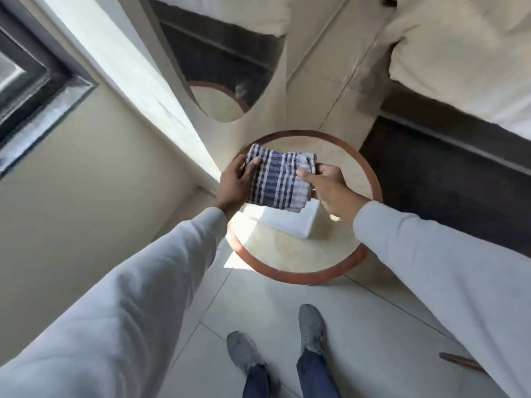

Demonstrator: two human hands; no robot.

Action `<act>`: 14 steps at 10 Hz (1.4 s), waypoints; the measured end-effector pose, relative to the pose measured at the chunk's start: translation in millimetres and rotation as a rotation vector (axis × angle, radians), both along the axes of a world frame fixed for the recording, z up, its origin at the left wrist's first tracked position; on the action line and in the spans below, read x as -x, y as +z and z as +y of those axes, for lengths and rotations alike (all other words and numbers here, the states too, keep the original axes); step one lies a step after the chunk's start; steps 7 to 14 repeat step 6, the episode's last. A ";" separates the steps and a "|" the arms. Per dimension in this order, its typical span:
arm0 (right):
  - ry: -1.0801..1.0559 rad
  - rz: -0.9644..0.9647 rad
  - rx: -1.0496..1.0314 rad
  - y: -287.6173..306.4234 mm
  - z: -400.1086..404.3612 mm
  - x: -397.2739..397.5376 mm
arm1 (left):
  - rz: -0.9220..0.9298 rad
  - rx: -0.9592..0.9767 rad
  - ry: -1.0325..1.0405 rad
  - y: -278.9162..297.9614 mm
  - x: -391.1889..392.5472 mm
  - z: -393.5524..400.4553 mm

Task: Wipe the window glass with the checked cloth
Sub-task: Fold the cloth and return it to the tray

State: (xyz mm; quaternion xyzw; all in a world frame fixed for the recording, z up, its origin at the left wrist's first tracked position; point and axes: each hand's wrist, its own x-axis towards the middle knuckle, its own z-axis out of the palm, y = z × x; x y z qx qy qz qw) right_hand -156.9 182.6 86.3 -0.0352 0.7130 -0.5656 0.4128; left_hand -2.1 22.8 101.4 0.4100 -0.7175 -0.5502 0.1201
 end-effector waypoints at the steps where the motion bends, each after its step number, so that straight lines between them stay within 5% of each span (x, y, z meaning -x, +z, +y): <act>1: -0.020 0.035 -0.068 -67.2 -7.3 5.6 | -0.108 0.012 -0.056 -59.8 10.5 -5.3; 5: -0.026 0.384 -0.441 -227.6 -38.1 9.4 | -0.409 0.256 -0.249 -222.2 47.0 -33.0; 6: 0.081 0.507 -0.566 -228.4 -48.4 4.5 | -0.474 0.286 -0.240 -233.6 52.4 -38.8; 14: 0.081 0.507 -0.566 -228.4 -48.4 4.5 | -0.474 0.286 -0.240 -233.6 52.4 -38.8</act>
